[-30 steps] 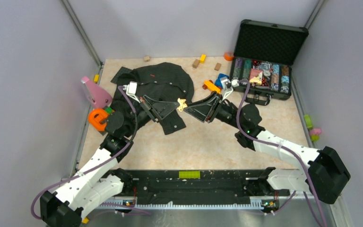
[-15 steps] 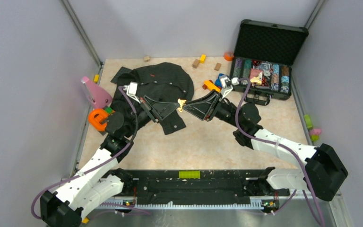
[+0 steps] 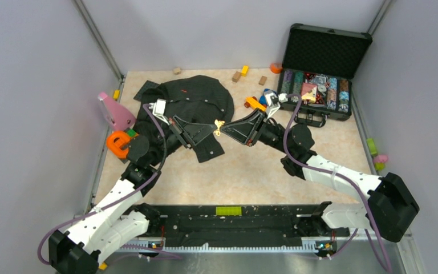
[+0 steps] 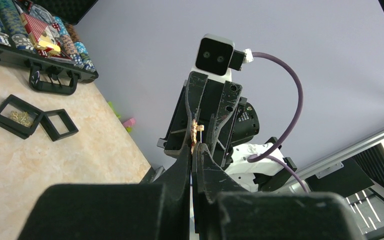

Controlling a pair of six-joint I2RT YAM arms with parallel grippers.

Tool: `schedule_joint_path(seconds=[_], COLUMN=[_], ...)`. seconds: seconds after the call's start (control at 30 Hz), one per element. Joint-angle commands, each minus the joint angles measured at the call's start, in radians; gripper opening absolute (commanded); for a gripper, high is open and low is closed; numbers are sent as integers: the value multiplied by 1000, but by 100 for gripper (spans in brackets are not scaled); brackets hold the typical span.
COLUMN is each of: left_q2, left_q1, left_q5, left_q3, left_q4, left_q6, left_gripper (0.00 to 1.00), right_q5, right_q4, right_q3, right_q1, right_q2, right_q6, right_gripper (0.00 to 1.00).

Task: Remove the brooch from the garment
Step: Close the brooch.

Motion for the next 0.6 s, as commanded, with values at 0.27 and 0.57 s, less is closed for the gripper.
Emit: schedule_joint_path(seconds=[0.27, 0.57], left_q2=[-26, -82], left_q1=[1, -1], left_q5=[8, -62], left_q3=[-11, -47], left_q4=[56, 93], left_q6=[69, 91], left_gripper=[0, 0], right_q5=[18, 71], right_q4=[-59, -115], right_q3=[56, 40], right_q1=[13, 13], right_q2=[-24, -47], right_q6=[-40, -56], right_gripper=[18, 16])
